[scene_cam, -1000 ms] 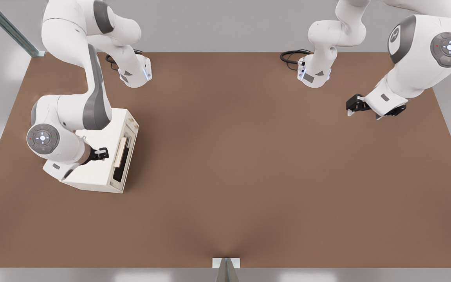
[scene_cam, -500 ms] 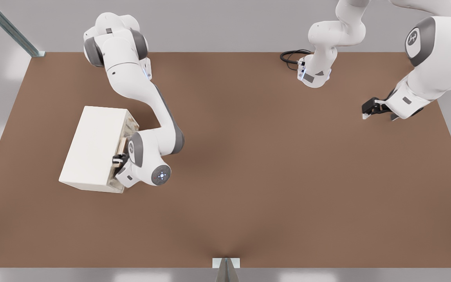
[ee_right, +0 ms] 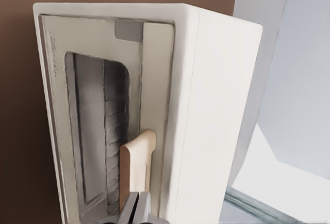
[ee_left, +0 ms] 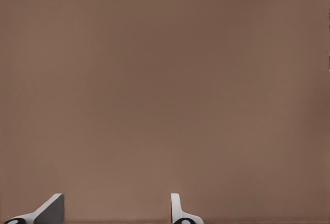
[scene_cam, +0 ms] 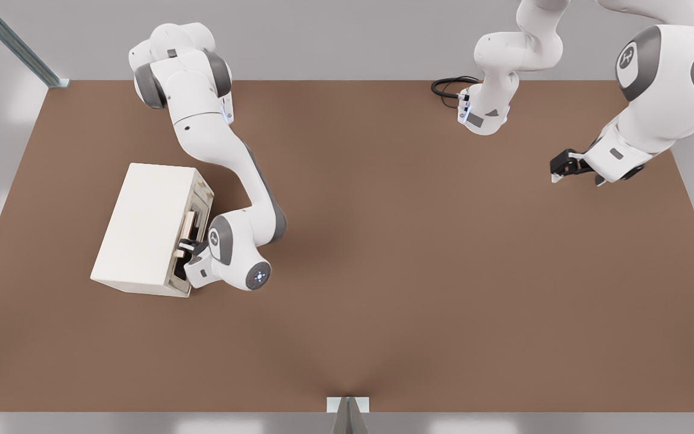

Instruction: Keep left arm still and open the oven door with right arm

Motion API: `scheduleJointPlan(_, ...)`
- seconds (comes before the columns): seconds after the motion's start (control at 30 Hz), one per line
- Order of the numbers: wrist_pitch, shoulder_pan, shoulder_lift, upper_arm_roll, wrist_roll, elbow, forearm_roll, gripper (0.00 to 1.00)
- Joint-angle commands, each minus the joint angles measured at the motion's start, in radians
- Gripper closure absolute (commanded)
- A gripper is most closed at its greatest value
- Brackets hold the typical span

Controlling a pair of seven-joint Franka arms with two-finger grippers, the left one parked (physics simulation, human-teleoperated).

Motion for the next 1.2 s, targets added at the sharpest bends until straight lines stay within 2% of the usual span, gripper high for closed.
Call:
scheduleJointPlan(0.0,-0.002,-0.001,-0.002,-0.003,0.217,0.001,-0.005,0.79)
scheduleJointPlan(0.4,-0.003,-0.001,0.015,-0.003,0.207,-0.009,-0.019,0.79)
scheduleJointPlan(0.57,0.033,0.036,0.022,0.005,0.215,0.116,0.003,0.79)
scheduleJointPlan(0.63,0.061,0.007,-0.018,0.005,0.179,0.156,0.147,0.79)
scheduleJointPlan(0.67,0.061,-0.048,-0.113,0.0,0.053,0.149,0.312,0.79)
scheduleJointPlan(0.7,0.076,-0.086,-0.185,0.0,-0.084,0.133,0.392,0.79)
scheduleJointPlan(0.77,0.087,-0.148,-0.228,0.0,-0.271,0.128,0.417,0.79)
scheduleJointPlan(0.87,0.127,-0.175,-0.237,0.003,-0.429,0.14,0.451,0.79)
scheduleJointPlan(0.9,0.125,-0.186,-0.266,-0.002,-0.428,0.14,0.516,0.72)
scheduleJointPlan(0.93,0.124,-0.218,-0.286,-0.002,-0.432,0.125,0.563,0.0)
scheduleJointPlan(1.0,0.173,-0.221,-0.343,0.0,-0.435,0.099,0.556,0.0)
scheduleJointPlan(1.1,0.251,-0.27,-0.556,0.0,-0.504,-0.081,0.526,0.0)
scheduleJointPlan(1.17,0.25,-0.28,-0.578,0.0,-0.523,-0.07,0.523,0.0)
